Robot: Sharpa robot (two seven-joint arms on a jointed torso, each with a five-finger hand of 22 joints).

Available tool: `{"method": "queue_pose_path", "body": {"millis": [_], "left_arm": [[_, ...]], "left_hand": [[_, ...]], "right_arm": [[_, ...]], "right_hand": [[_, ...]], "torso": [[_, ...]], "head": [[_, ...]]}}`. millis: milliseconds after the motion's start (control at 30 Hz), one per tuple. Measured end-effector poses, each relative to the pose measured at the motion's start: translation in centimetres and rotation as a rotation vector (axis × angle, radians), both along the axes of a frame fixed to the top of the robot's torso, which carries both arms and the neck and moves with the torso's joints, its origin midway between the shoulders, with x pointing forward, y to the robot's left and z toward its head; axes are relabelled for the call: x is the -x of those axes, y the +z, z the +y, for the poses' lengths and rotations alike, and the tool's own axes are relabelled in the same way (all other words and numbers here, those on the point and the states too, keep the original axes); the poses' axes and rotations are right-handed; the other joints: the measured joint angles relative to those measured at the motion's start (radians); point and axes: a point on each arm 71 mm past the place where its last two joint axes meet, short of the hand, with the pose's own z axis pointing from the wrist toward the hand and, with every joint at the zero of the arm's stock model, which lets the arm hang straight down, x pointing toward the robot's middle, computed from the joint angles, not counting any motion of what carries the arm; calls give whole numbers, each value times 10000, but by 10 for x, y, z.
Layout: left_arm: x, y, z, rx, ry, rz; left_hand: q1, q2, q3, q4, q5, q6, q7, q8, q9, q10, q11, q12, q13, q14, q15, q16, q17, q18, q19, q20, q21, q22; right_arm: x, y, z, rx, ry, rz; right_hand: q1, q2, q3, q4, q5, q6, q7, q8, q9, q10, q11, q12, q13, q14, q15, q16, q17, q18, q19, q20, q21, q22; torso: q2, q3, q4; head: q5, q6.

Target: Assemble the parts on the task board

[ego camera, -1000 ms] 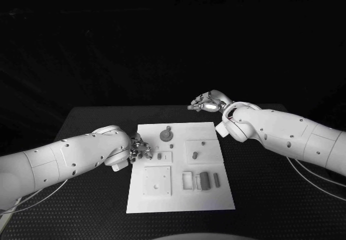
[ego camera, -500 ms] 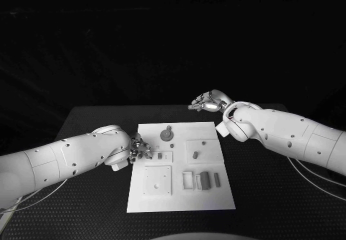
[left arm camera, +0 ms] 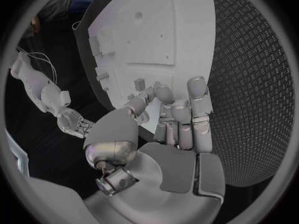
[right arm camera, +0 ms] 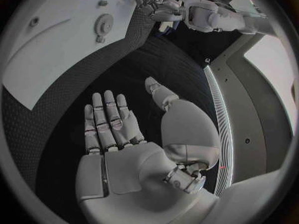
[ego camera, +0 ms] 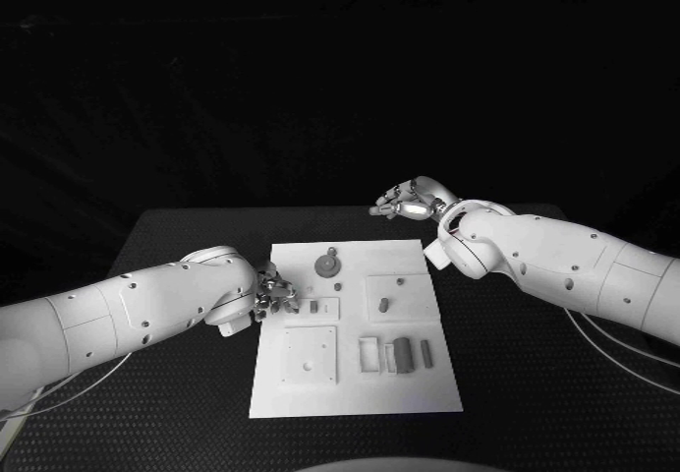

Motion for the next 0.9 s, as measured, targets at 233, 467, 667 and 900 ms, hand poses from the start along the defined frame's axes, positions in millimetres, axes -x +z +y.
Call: {"method": "queue_pose_path", "body": {"millis": [233,467,667,900], "left_arm": [[0,0,-1,-38,-36,-46],[-1,-1,-2,-79,-62,-107],[-1,-1,-2,-89,-79,-167],[-1,-2,-2,-100,-96,-224]], "left_hand": [[1,-1,0,0,42,1,0,60,34,-1,1,0,0,1,-1,0,0,-1,0,1,0,0],[0,0,0,0,42,2,0,271,32,-16,16,0,8,1,-1,-1,9,0,0,1,0,-1],[-17,17,-1,1,41,2,0,366,29,-17,17,0,7,1,-1,-1,8,0,-14,17,0,-1],[-42,41,-4,4,28,3,0,386,31,-18,19,0,7,2,-2,-2,7,0,1,31,0,-2]], "right_arm": [[0,0,0,2,-6,2],[0,0,0,1,-4,4],[0,0,0,0,-3,5],[0,0,0,0,-5,6]], "right_hand": [[0,0,0,0,0,0,0,0,0,0,0,0,-7,0,0,0,-1,0,0,0,0,-1],[0,0,0,0,0,0,0,0,0,0,0,0,-10,0,0,0,-1,0,0,0,-37,9],[0,0,0,0,0,0,0,0,1,0,0,0,-9,0,0,0,1,0,0,0,-37,9],[0,0,0,0,0,0,0,0,-8,0,0,0,-19,0,0,0,7,0,0,0,-37,8]], "torso": [[3,1,-2],[4,3,-4],[4,4,-5],[4,1,-4]], "head": [[13,1],[17,1],[12,-9],[9,-13]]}}
